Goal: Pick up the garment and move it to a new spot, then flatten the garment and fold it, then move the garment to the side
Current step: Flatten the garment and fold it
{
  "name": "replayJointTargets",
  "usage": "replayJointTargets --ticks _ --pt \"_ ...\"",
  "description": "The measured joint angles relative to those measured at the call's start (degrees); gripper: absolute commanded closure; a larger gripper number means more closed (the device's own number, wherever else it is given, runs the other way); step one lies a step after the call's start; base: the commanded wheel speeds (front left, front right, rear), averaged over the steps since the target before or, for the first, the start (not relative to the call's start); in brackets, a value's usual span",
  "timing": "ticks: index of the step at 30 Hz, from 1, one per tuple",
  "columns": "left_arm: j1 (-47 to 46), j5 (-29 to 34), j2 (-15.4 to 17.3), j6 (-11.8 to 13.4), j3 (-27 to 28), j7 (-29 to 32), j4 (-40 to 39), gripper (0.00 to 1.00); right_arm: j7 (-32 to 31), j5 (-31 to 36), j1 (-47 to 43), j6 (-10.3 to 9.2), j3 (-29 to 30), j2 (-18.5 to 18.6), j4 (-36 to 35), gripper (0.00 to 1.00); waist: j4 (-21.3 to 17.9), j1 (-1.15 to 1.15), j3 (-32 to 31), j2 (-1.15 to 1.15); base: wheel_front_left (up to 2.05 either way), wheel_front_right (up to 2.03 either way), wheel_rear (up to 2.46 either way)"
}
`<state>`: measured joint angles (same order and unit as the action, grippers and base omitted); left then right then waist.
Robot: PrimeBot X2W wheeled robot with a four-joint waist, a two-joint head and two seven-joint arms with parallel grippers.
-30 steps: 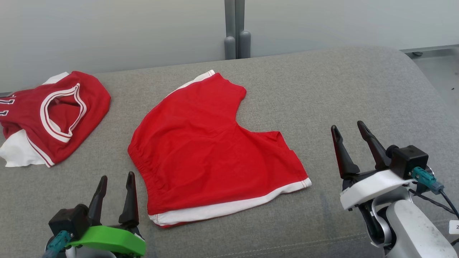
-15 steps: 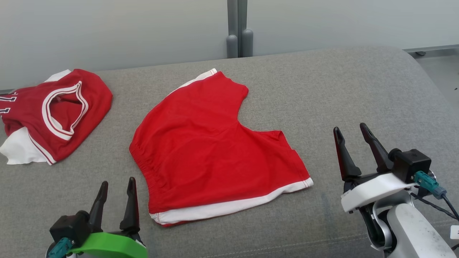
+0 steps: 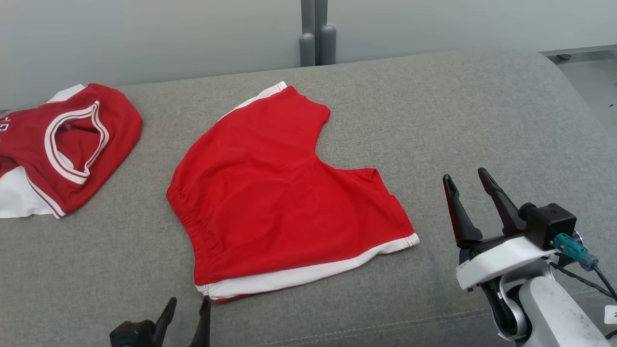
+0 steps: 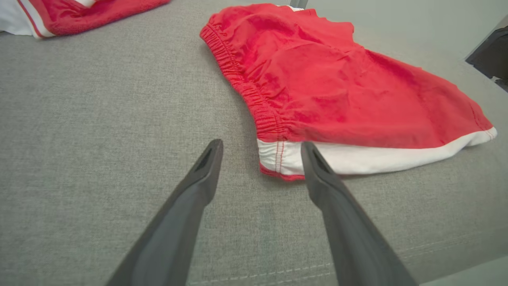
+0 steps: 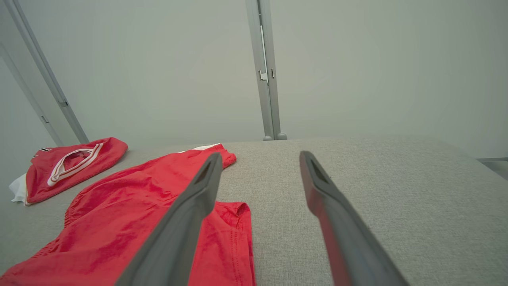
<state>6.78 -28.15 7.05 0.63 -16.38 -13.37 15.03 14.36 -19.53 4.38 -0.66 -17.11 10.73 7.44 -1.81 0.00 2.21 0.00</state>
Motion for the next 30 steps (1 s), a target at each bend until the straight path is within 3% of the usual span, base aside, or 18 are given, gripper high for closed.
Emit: replayJointTargets --ticks 19,22,26,27,28,29,30 --pt "-5.32 1.72 -0.09 -3.43 -2.25 0.19 8.67 0.0 0.0 1.54 0.37 1.66 1.7 0.07 0.09 0.0 -3.9 0.0 3.09 0.0 0.0 0.0 0.0" --pt "-5.61 1.72 -0.21 -3.7 -2.41 0.13 9.18 0.08 0.0 1.76 0.37 1.67 2.09 0.07 0.13 0.0 -3.97 0.0 3.17 0.0 0.0 0.0 0.0" --pt "-5.76 1.72 -0.34 -4.2 -2.24 -0.16 9.45 0.11 0.0 1.97 0.37 1.71 2.3 0.04 0.32 0.0 -3.95 0.0 3.15 0.0 0.0 0.0 0.0" --pt "-5.76 1.72 -0.42 -4.21 -2.2 -0.38 9.4 0.15 0.0 1.97 0.36 1.85 2.34 0.03 0.42 0.0 -3.92 0.0 3.12 0.0 0.0 0.0 0.0" --pt "-5.77 1.71 -0.49 -4.23 -2.15 -0.38 9.39 0.26 0.0 1.97 0.36 1.92 2.34 0.01 0.55 0.0 -3.88 0.0 3.08 0.0 0.0 0.0 0.0" --pt "-5.77 1.71 -0.56 -4.23 -2.13 -0.4 9.39 0.26 0.0 1.97 0.36 2.08 2.34 -0.03 0.74 0.0 -3.83 0.0 3.04 0.0 0.0 0.0 0.0" --pt "-5.77 1.72 -0.64 -4.31 -2.18 -0.4 9.37 0.38 0.0 1.97 0.31 2.14 2.37 -0.05 0.93 0.0 -3.75 0.0 2.99 0.0 0.0 0.0 0.0"
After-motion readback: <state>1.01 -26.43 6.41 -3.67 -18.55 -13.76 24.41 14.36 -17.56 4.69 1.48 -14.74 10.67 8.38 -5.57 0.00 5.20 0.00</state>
